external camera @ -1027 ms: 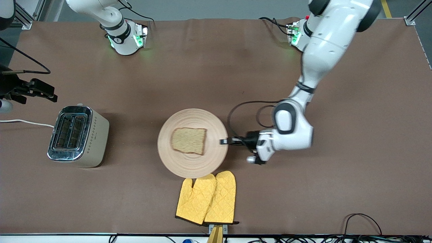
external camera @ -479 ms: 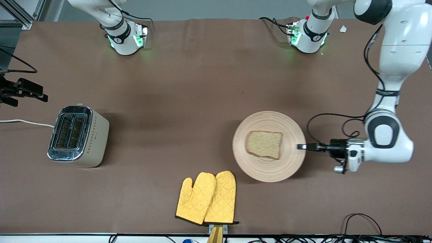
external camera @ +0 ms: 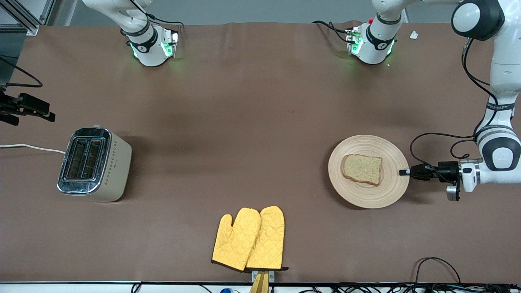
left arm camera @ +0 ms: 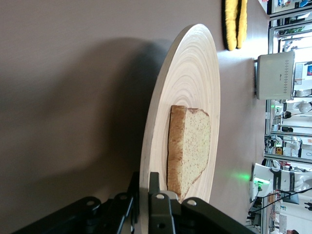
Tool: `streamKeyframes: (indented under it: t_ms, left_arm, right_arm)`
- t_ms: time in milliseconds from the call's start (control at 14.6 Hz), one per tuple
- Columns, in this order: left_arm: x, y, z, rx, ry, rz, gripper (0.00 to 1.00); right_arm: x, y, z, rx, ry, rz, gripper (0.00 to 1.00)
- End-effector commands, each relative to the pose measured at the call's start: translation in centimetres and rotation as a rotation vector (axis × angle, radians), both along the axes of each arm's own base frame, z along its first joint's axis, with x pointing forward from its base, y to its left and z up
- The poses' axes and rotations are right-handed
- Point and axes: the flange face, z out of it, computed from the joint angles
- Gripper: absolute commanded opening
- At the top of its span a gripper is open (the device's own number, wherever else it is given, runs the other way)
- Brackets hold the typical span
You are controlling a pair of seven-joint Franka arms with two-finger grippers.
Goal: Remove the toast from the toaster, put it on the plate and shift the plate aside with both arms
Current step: 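Slide the wooden plate away from the toaster with the left gripper, then open the left gripper and release the plate rim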
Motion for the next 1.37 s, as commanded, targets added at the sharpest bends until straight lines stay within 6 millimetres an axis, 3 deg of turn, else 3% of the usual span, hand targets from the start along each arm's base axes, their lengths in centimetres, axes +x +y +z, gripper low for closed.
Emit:
streamKeyframes:
  t_ms: [0, 68, 137, 274, 479, 616, 753, 890, 1027, 1164, 1301]
  left_arm:
    - [0.1, 1.4, 0.5, -0.023, -0.014, 0.0, 0.0]
    - [-0.1, 1.7, 0.1, -0.027, -0.009, 0.006, 0.03]
    - [-0.2, 1.8, 0.0, -0.025, -0.006, 0.007, 0.13]
    - [-0.3, 2.6, 0.4, -0.019, -0.008, 0.015, 0.99]
    - [0.3, 5.3, 2.3, 0.13, -0.021, -0.064, 1.0]
    - [1.9, 7.2, 6.3, 0.292, -0.049, -0.136, 1.0]
    - [2.7, 7.4, 11.0, 0.383, -0.052, -0.164, 1.0]
    - [4.4, 2.8, 18.0, 0.569, -0.071, -0.239, 1.0]
    - [5.1, -2.5, 26.6, 0.785, -0.077, -0.215, 1.0]
    - [4.2, -7.9, 32.4, 0.861, -0.067, -0.204, 1.0]
    - [1.6, -13.0, 37.7, 0.907, 0.006, -0.119, 1.0]
  right_arm:
    - [-3.9, 0.2, -0.4, -0.004, -0.038, -0.015, 1.0]
    - [-3.8, 0.1, -0.3, -0.005, -0.043, -0.015, 1.0]
    - [-3.8, -0.1, -0.2, -0.005, -0.046, -0.02, 1.0]
    - [-3.8, -0.6, -0.2, -0.006, -0.049, -0.029, 1.0]
    - [-3.9, -0.7, 0.2, -0.016, -0.046, -0.05, 1.0]
    - [-4.1, -1.3, 0.2, -0.072, -0.033, -0.071, 1.0]
    - [-4.1, -1.4, 0.5, -0.074, -0.039, -0.072, 1.0]
    - [-4.0, -1.2, 0.5, -0.074, -0.039, -0.071, 1.0]
    - [-4.0, -1.2, 0.5, -0.074, -0.039, -0.071, 1.0]
    - [-4.0, -1.2, 0.5, -0.074, -0.039, -0.071, 1.0]
    - [-4.0, -1.1, 0.5, -0.074, -0.039, -0.069, 1.0]
